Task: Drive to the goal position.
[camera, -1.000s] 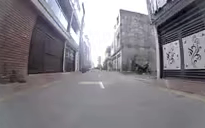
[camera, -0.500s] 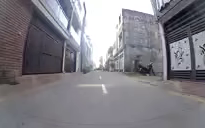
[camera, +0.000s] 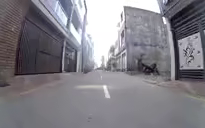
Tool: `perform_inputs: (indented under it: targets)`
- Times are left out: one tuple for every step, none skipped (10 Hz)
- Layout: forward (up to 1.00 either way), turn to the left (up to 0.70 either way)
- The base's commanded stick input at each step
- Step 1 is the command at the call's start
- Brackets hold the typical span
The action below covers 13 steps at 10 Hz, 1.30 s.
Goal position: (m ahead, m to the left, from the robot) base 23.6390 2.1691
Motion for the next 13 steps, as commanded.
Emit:
perform_inputs:
  targets:
    - [1.0,0.0]
    - [1.0,0.0]
    - [1.0,0.0]
    - [1.0,0.0]
    - [1.0,0.0]
    - [1.0,0.0]
    - [1.0,0.0]
    - [1.0,0.0]
    - [1.0,0.0]
    - [1.0,0.0]
    - [1.0,0.0]
    - [1.0,0.0]
    - [1.0,0.0]
